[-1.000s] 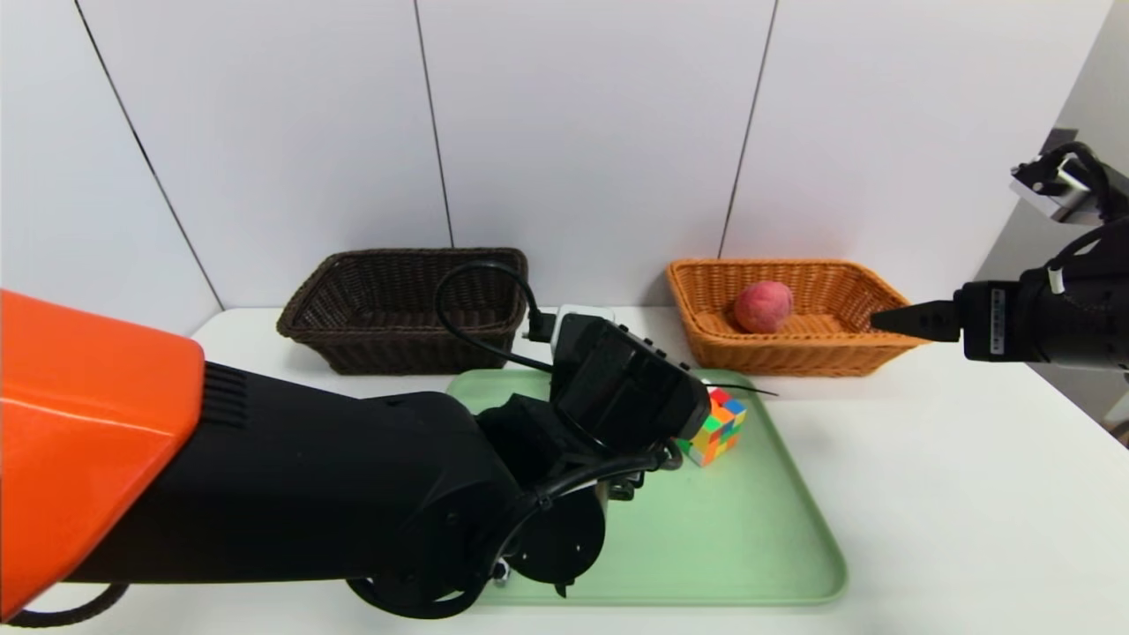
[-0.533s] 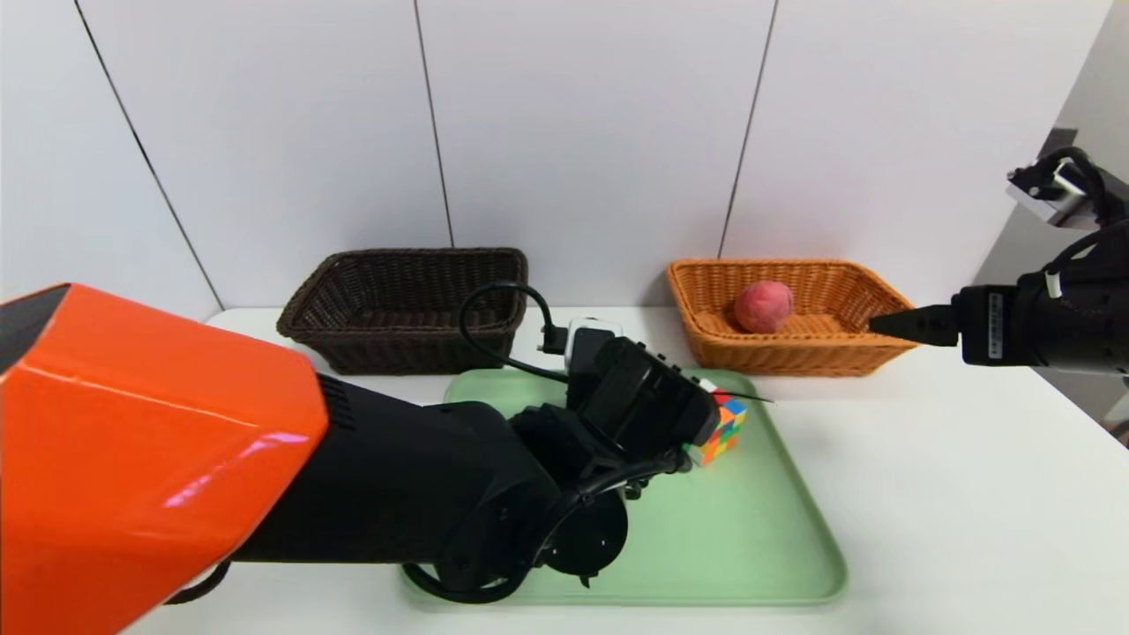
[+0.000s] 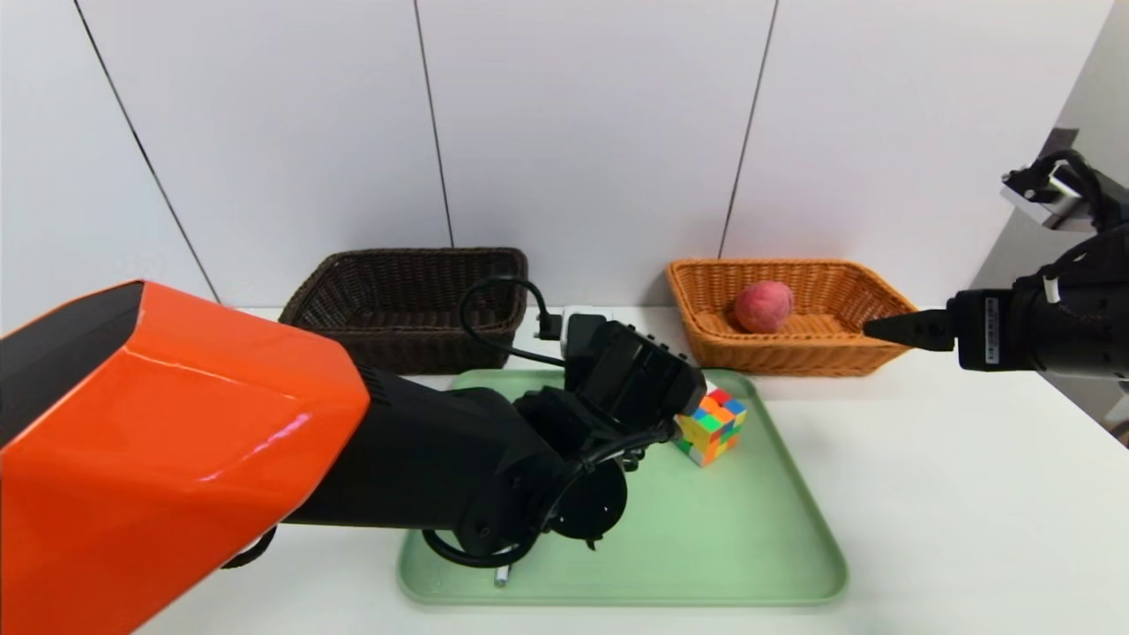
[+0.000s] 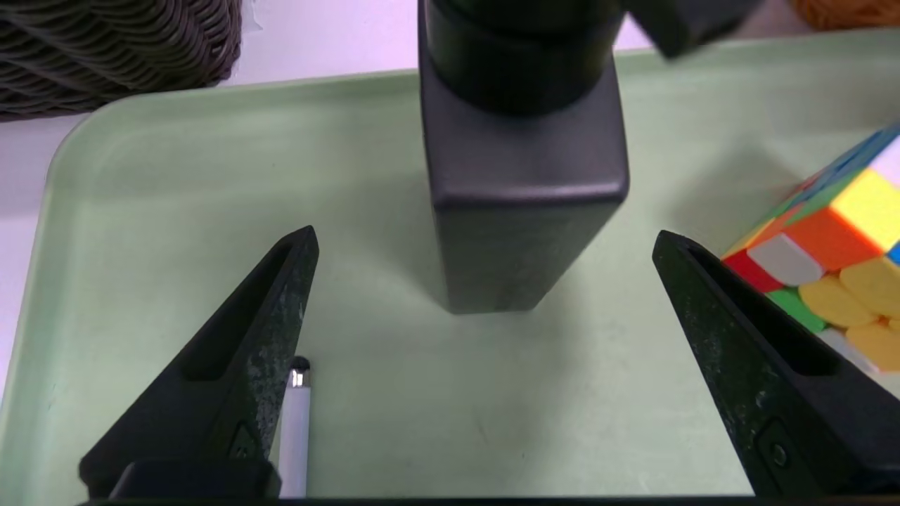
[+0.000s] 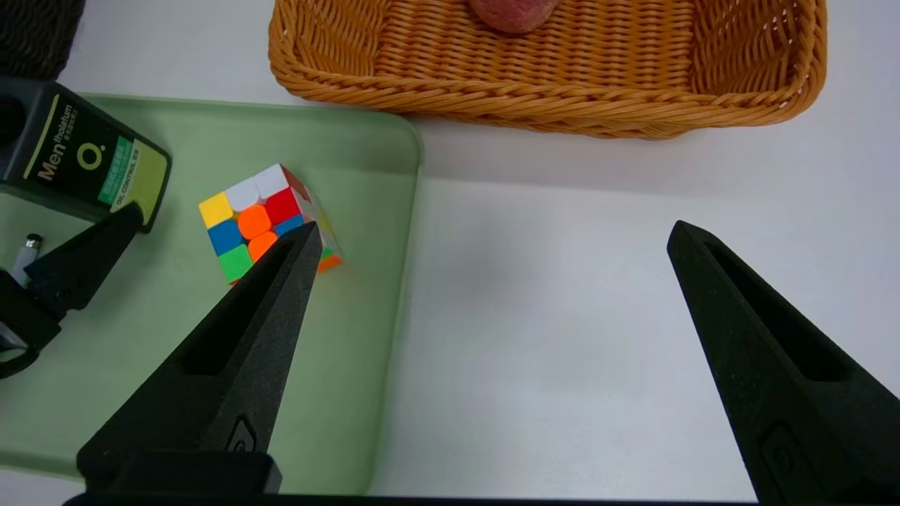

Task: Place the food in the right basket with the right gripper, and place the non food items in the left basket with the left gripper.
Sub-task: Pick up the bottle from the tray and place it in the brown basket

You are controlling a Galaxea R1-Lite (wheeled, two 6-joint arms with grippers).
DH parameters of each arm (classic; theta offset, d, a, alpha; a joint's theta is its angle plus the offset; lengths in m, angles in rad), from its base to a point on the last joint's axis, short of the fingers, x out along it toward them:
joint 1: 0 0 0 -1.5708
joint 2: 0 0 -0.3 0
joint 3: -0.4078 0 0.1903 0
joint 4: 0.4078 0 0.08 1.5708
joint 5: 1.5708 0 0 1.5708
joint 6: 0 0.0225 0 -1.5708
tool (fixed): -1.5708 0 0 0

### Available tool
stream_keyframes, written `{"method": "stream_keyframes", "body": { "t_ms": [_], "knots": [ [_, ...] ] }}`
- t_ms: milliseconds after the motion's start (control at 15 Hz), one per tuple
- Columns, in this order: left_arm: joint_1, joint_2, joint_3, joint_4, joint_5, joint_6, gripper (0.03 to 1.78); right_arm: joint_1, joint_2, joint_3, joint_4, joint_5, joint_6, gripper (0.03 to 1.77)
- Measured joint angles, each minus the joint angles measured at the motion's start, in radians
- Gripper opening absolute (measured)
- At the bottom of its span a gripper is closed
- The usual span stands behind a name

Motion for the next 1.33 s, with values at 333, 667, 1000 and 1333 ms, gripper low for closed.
{"method": "stream_keyframes", "body": {
  "t_ms": [333,667,1000,1333],
  "knots": [
    [0.018,0.037,-0.039,-0.011,0.000,0.002,1.69,0.007,0.001,0.000,-0.002,-0.002,0.000,1.70],
    [0.042,0.062,-0.045,-0.026,0.001,0.011,1.69,0.007,0.001,0.006,-0.002,0.000,0.000,1.70],
    [0.060,0.084,-0.084,-0.026,0.000,0.011,1.69,0.007,0.005,0.009,-0.001,0.000,-0.002,1.70],
    [0.064,0.100,-0.099,-0.026,0.000,0.013,1.69,0.008,0.005,0.012,0.000,-0.001,-0.003,1.70]
  ]
}}
